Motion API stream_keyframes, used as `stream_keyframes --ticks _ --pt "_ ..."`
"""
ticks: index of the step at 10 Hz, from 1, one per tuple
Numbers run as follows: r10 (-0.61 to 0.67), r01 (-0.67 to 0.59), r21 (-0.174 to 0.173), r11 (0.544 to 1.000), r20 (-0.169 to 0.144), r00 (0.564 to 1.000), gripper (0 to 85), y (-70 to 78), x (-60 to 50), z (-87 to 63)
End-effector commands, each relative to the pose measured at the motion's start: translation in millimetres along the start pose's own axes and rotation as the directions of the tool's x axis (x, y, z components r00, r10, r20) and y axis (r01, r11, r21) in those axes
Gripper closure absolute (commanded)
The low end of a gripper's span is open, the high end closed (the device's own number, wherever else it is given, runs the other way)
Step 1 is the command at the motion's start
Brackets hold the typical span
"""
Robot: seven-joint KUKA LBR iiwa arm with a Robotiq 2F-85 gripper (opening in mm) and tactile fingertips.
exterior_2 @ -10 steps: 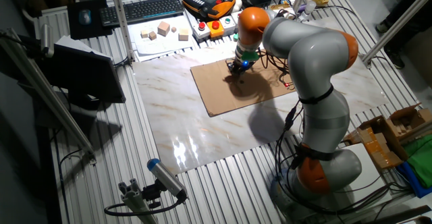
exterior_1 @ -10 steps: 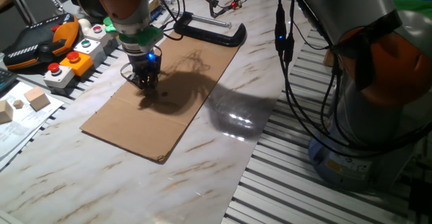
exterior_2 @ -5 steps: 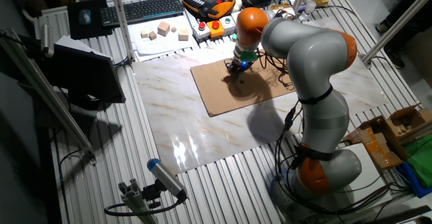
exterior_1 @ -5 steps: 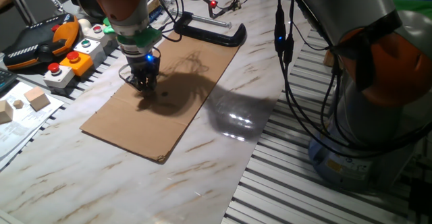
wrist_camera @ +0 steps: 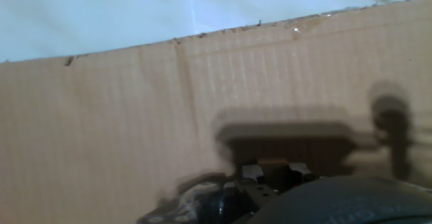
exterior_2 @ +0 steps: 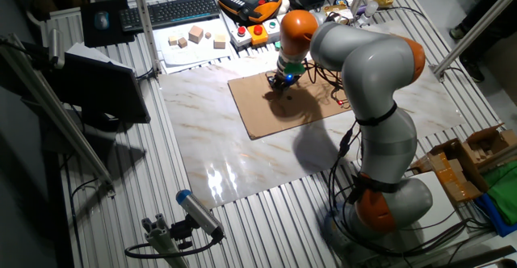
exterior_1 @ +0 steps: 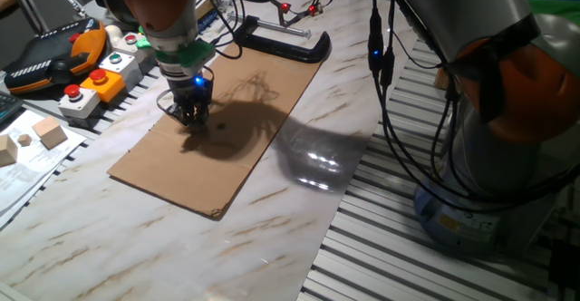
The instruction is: Hold a small block with the gripper and sweep it from left to right on the table
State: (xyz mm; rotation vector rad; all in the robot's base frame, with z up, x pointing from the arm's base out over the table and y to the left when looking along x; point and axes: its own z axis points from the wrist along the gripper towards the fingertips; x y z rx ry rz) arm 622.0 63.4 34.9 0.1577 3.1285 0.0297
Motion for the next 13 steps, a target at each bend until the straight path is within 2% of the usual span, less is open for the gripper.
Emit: stream_keyframes --ticks 1,5,12,13 --pt "0.003 -0.003 0.0 1.0 0.003 1.0 84.3 2.2 0.3 -0.6" --pt "0.005 -0.005 -0.001 1.0 0.006 1.0 84.3 10.8 3.0 -1.9" --pt "-0.004 0.004 -0.011 1.0 0.006 1.0 84.3 13.2 2.0 0.5" --pt "-0.002 0.002 0.004 1.0 0.002 1.0 84.3 13.2 2.0 0.5"
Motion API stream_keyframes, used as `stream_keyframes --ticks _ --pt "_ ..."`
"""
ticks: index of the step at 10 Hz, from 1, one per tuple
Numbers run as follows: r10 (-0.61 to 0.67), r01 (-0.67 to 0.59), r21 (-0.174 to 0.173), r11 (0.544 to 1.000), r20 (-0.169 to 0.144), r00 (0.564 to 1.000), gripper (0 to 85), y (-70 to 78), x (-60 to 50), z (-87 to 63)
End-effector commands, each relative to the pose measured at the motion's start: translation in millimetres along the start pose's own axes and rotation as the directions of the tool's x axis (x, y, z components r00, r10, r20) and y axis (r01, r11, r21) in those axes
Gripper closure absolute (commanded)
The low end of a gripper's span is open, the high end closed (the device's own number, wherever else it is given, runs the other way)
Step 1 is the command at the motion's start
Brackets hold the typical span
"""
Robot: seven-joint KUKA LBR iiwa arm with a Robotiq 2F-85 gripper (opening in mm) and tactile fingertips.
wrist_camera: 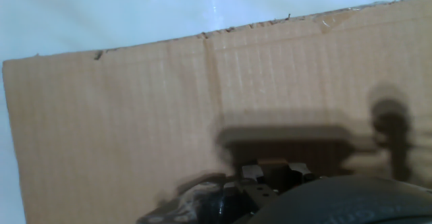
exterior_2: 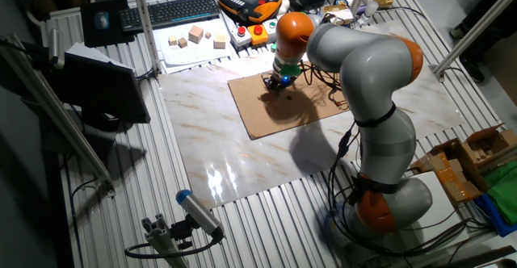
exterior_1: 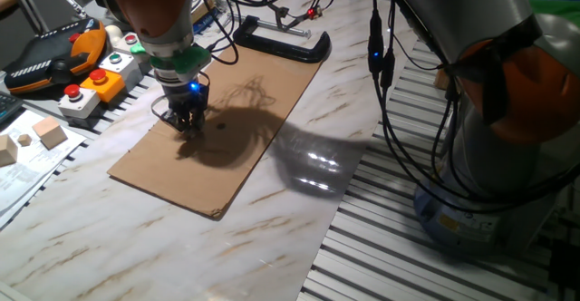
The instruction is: Hold a small block with the gripper and sweep it from left to right on the table
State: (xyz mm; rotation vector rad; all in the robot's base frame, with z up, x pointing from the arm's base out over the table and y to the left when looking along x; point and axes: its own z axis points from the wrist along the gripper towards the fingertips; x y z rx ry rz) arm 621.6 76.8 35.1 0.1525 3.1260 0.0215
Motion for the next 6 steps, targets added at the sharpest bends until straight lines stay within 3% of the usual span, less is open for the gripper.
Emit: stream_keyframes --ticks 1,4,6 --pt "-0.003 0.003 0.01 1.0 0.0 1.0 84.3 -0.1 0.3 0.4" --pt "-0.003 0.003 0.0 1.0 0.022 1.0 84.3 -0.1 0.3 0.4" --pt "0.006 -0.006 -0.001 1.0 0.019 1.0 84.3 -0.1 0.3 0.4"
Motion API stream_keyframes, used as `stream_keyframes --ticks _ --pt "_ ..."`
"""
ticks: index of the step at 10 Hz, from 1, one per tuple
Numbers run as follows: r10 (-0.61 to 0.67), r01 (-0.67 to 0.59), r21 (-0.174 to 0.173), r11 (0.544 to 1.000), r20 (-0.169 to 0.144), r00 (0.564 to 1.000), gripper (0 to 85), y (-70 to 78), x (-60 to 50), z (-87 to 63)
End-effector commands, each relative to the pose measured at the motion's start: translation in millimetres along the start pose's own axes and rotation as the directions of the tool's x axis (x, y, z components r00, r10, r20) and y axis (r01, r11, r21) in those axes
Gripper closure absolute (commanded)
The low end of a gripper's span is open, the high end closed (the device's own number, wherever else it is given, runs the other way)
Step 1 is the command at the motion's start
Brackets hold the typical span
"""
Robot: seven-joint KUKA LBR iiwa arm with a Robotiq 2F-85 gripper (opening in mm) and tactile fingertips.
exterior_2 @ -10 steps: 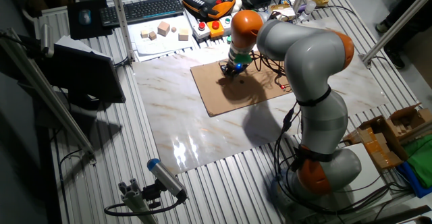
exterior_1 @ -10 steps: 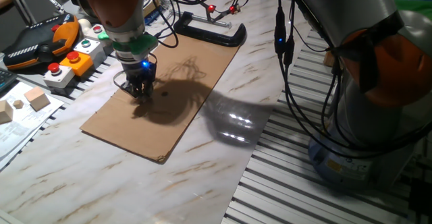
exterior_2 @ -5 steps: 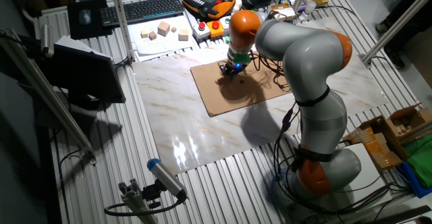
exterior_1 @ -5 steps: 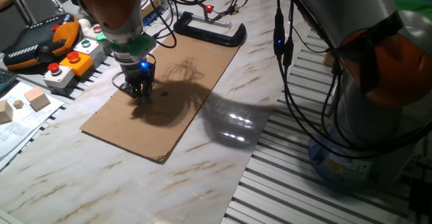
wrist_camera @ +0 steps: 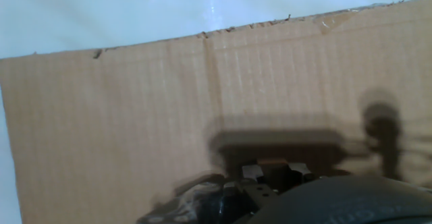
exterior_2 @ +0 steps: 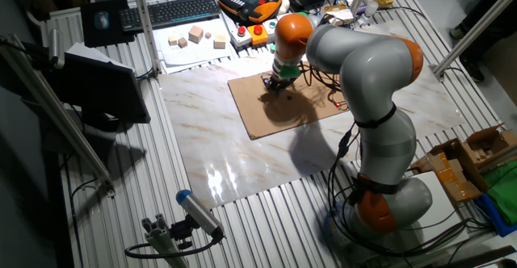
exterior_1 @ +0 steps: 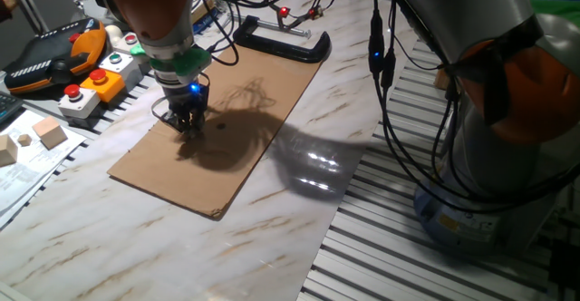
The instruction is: Hold a small block with the gripper and sweep it from left to right on the table
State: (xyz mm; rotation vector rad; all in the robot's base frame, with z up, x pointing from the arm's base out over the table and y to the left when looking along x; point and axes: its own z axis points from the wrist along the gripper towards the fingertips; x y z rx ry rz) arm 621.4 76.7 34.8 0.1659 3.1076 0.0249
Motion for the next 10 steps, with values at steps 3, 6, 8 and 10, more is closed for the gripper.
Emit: stream_keyframes --ticks 3,6,8,10 --pt "0.048 -0.048 -0.016 0.999 -0.013 0.999 84.3 0.0 0.1 0.1" --pt "0.12 -0.12 -0.012 0.993 -0.021 0.993 84.3 0.0 0.1 0.1" --pt "0.124 -0.125 -0.008 0.992 -0.018 0.992 84.3 0.0 0.1 0.1" --pt "0.123 -0.123 -0.006 0.992 -0.013 0.992 84.3 0.0 0.1 0.1"
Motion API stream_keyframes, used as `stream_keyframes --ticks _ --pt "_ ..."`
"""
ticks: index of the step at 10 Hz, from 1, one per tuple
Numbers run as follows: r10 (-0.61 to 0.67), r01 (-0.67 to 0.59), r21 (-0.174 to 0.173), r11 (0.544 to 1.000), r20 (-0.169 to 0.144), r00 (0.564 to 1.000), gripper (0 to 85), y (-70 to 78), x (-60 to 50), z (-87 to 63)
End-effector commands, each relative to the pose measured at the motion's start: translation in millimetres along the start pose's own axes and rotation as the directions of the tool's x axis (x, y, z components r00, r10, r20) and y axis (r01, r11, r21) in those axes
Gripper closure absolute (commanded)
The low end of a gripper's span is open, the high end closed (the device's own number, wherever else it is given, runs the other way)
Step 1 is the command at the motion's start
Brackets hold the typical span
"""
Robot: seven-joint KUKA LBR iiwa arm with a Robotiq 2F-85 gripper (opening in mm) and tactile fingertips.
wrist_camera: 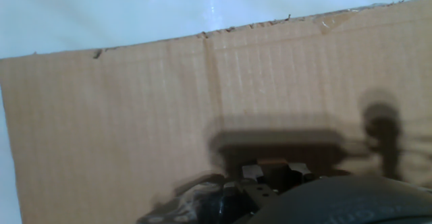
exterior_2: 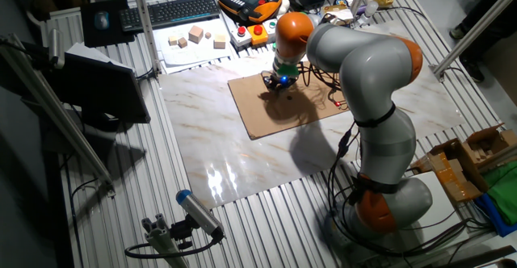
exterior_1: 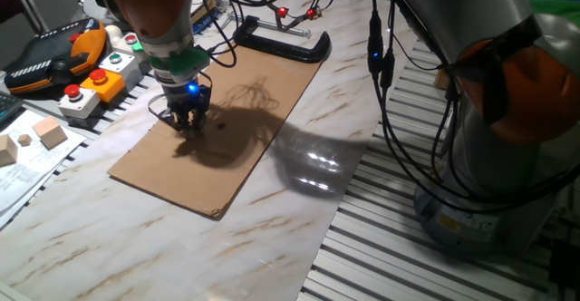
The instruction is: Hold a small block with the gripper and sweep it from left to right on the table
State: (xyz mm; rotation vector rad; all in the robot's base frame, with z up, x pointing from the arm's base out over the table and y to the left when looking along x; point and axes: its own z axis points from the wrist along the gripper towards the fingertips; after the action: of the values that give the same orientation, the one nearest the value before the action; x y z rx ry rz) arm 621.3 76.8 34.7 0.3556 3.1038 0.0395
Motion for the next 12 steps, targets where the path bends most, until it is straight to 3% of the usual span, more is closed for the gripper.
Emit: stream_keyframes --ticks 1,4,12 --pt "-0.003 0.003 0.0 1.0 0.002 1.0 84.3 0.0 0.0 0.0" --pt "-0.014 0.014 0.009 1.0 0.004 1.0 84.3 0.2 0.2 -0.6" --pt "-0.023 0.023 -0.013 1.0 0.004 1.0 84.3 14.2 -1.4 1.7"
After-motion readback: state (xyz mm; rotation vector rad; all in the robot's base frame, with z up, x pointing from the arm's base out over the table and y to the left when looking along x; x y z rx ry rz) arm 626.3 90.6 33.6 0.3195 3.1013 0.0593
